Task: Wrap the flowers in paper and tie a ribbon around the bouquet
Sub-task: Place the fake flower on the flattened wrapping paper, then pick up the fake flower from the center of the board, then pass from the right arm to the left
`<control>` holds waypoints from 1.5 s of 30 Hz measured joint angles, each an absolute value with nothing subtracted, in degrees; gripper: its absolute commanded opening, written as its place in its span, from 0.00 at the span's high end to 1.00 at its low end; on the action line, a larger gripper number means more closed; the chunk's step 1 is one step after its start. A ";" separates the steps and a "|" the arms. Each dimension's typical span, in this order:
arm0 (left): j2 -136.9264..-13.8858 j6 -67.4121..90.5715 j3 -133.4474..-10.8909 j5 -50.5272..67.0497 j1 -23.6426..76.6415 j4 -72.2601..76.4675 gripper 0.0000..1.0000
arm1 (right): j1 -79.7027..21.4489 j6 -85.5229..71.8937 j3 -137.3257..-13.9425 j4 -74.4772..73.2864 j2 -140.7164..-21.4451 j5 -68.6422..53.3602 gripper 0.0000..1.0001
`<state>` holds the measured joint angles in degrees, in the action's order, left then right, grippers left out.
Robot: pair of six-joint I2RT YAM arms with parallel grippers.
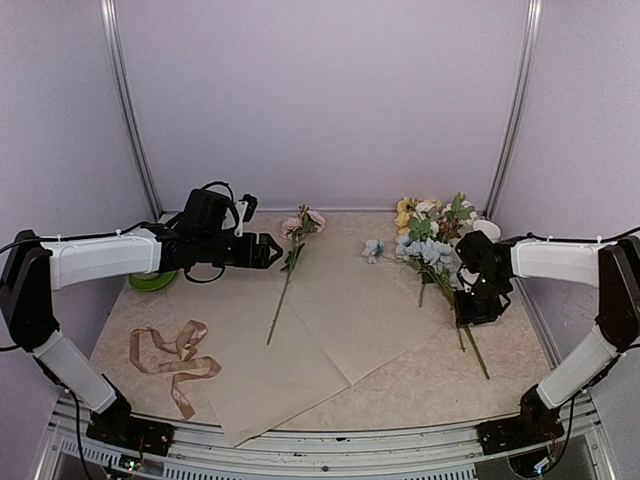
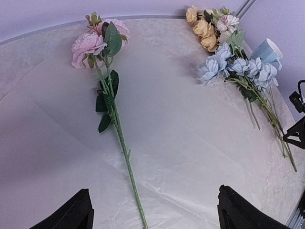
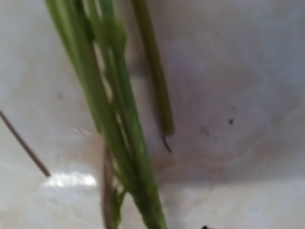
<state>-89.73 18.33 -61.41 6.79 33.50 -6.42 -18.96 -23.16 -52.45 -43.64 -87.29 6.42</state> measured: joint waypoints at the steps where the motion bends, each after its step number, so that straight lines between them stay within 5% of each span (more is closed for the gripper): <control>1: -89.73 18.15 -61.39 6.70 33.45 -6.66 0.13 | -18.92 -23.09 -51.83 -43.68 -87.29 6.20 0.63; 6: -89.73 17.85 -61.39 6.68 33.47 -7.16 0.13 | -16.69 -22.76 -50.28 -43.18 -88.25 6.42 0.75; 11: -89.73 17.63 -61.39 6.63 33.47 -7.51 0.14 | -15.97 -21.76 -50.19 -42.00 -88.84 5.96 1.00; 35: -88.25 15.14 -61.39 5.48 35.83 -8.23 0.14 | -24.25 -15.97 -65.34 -42.02 -70.96 4.71 1.00; 41: -84.12 11.00 -61.41 10.31 46.35 -3.16 0.08 | -32.82 -21.41 -56.93 -12.23 -62.50 -10.07 1.00; 45: -83.18 11.29 -61.43 20.34 51.70 5.89 0.07 | -42.00 -27.53 -51.72 12.69 -67.20 -17.76 1.00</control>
<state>-83.18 11.29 -61.43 20.34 51.70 5.89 -42.00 -27.53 -51.72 12.69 -67.20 -17.76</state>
